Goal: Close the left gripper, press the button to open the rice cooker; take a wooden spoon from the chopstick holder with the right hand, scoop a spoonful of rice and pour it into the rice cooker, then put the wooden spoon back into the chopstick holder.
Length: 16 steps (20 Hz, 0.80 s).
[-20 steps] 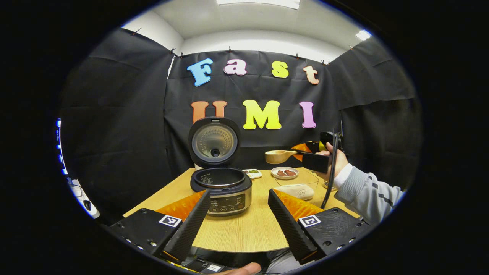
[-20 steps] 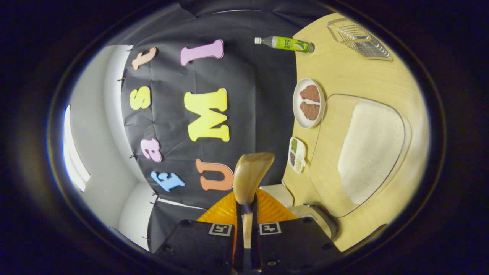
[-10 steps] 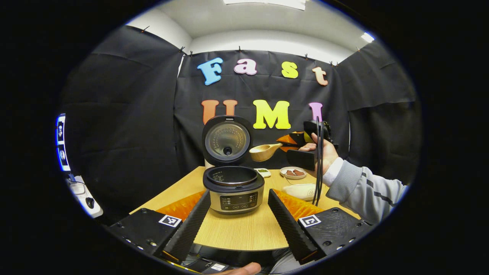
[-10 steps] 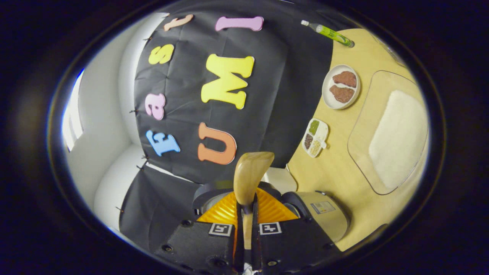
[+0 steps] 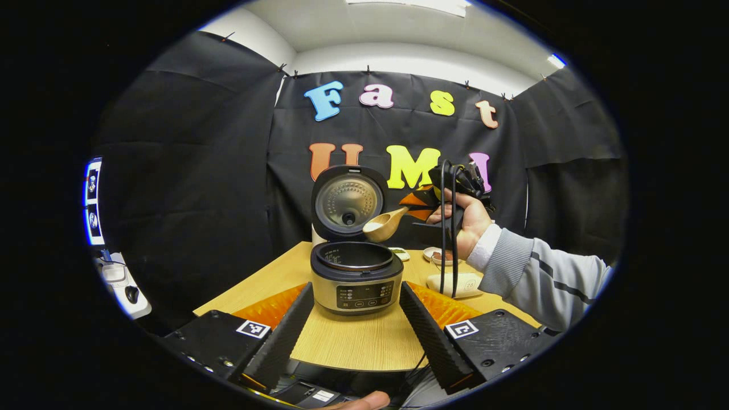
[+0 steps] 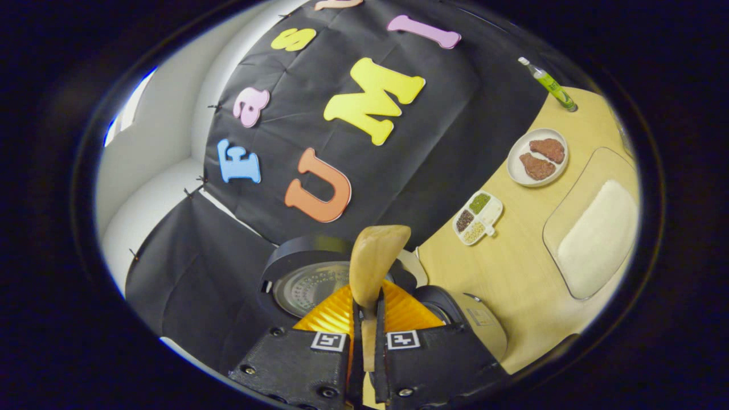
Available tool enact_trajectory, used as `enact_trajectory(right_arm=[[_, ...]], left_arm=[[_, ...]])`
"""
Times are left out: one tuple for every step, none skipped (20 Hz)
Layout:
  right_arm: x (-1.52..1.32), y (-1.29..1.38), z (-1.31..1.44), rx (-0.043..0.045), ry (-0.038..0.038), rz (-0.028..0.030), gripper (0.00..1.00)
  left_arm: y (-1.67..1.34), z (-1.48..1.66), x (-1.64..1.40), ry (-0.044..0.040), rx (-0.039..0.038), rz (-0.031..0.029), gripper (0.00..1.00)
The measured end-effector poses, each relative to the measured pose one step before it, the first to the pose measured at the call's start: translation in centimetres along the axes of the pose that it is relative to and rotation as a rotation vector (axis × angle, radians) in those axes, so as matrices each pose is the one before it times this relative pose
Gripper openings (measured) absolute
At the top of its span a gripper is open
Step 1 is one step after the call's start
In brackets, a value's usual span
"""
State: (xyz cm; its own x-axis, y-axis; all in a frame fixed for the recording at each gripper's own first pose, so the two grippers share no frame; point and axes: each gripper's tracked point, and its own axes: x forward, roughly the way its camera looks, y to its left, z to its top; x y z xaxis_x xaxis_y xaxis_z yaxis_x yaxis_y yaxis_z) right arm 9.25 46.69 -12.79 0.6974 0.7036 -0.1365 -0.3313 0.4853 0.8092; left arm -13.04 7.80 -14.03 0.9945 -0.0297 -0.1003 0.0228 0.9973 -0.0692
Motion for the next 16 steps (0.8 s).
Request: enact_trajectory(right_arm=[[0.071,0.020,-0.132,-0.03444,-0.00959,-0.00919,0.13],[0.250,0.067,-0.030,-0.03331,-0.01212,-0.00519,0.13],[0.201,-0.191,-0.038,-0.04704,-0.01038,-0.01740,0.13],[0.283,0.059,-0.167,-0.04805,-0.00621,-0.00928,0.13],[0.133,0.097,-0.357,-0.05624,-0.00558,-0.01727,0.13],[-0.114,0.088,-0.274,-0.05568,0.00078,-0.01005,0.13],[-0.194,0.341,-0.095,-0.04992,-0.00145,-0.00943,0.13],[-0.052,0.240,-0.216,-0.04213,-0.00248,-0.00467,0.13],[-0.091,0.185,-0.327,-0.03989,0.00030,-0.00632,0.13],[-0.059,-0.147,0.092,-0.02401,-0.01328,-0.01921,0.13],[-0.059,0.415,0.184,-0.01954,-0.01660,-0.00067,0.13],[-0.091,0.324,0.020,-0.03428,-0.00549,-0.00003,0.13],[-0.123,0.628,0.020,-0.02584,-0.00507,0.01171,0.13],[-0.143,0.396,-0.056,-0.02707,-0.00494,0.00202,0.13],[-0.236,0.251,0.170,-0.02527,-0.00593,-0.00072,0.13],[-0.135,0.396,0.078,-0.02309,-0.00691,0.00155,0.13]], left_arm=[[0.152,-0.073,-0.046,-0.00125,-0.00324,-0.00209,0.96],[0.169,-0.147,-0.029,-0.00397,-0.00312,0.00036,0.96],[0.206,-0.023,0.015,-0.00280,-0.00491,0.00131,0.96],[0.187,-0.157,-0.082,0.00050,-0.00633,-0.00070,0.96],[0.232,-0.183,-0.001,0.00401,-0.00451,0.00106,0.96],[0.198,-0.107,0.065,0.00382,-0.00241,0.00692,0.96],[0.206,-0.011,0.058,0.00067,0.00003,0.00599,0.96],[0.144,0.082,-0.149,0.00070,0.00016,0.00225,0.96],[0.013,-0.046,-0.057,0.00073,-0.00019,0.00125,0.96],[-0.114,-0.179,0.126,0.00240,0.00035,-0.00192,0.95],[-0.189,-0.155,-0.064,0.00430,0.00235,-0.00231,0.94],[0.026,0.038,0.098,0.00211,0.00378,0.00076,0.94],[-0.010,0.104,-0.007,-0.00349,0.00436,0.00108,0.94],[0.209,0.090,-0.121,-0.00435,0.00083,-0.00021,0.94],[0.018,0.127,-0.047,-0.00231,-0.00260,-0.00143,0.94],[0.103,-0.127,-0.025,-0.00166,-0.00403,-0.00070,0.94]])
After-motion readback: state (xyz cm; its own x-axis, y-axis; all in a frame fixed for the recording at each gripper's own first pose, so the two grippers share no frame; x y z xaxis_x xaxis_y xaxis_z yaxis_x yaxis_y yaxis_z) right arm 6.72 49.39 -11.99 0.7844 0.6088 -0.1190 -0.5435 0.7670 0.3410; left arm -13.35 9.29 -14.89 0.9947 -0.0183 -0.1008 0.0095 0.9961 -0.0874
